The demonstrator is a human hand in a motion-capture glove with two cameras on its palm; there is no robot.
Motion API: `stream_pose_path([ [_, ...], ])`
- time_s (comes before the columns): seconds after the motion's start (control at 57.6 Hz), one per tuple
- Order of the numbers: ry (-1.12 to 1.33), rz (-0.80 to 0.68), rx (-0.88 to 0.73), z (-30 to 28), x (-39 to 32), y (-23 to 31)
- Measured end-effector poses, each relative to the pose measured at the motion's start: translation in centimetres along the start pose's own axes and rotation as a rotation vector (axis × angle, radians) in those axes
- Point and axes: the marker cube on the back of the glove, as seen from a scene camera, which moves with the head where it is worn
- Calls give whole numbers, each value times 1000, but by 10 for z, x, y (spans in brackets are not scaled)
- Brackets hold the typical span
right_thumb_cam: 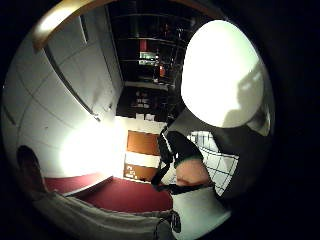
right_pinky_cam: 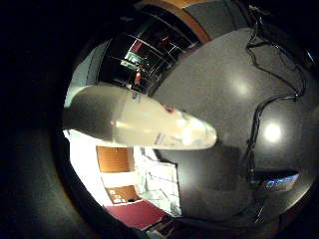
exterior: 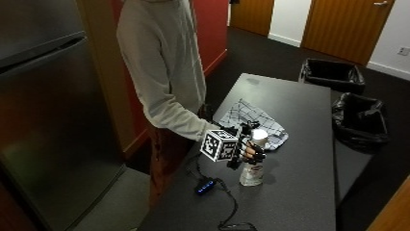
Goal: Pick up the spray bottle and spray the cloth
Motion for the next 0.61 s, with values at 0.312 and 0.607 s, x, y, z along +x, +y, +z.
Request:
stream_pose_path([
  [0.312, -15, 6, -14, 5, 2, -5],
  [0.607, -15, 10, -16, 10, 3, -10],
])
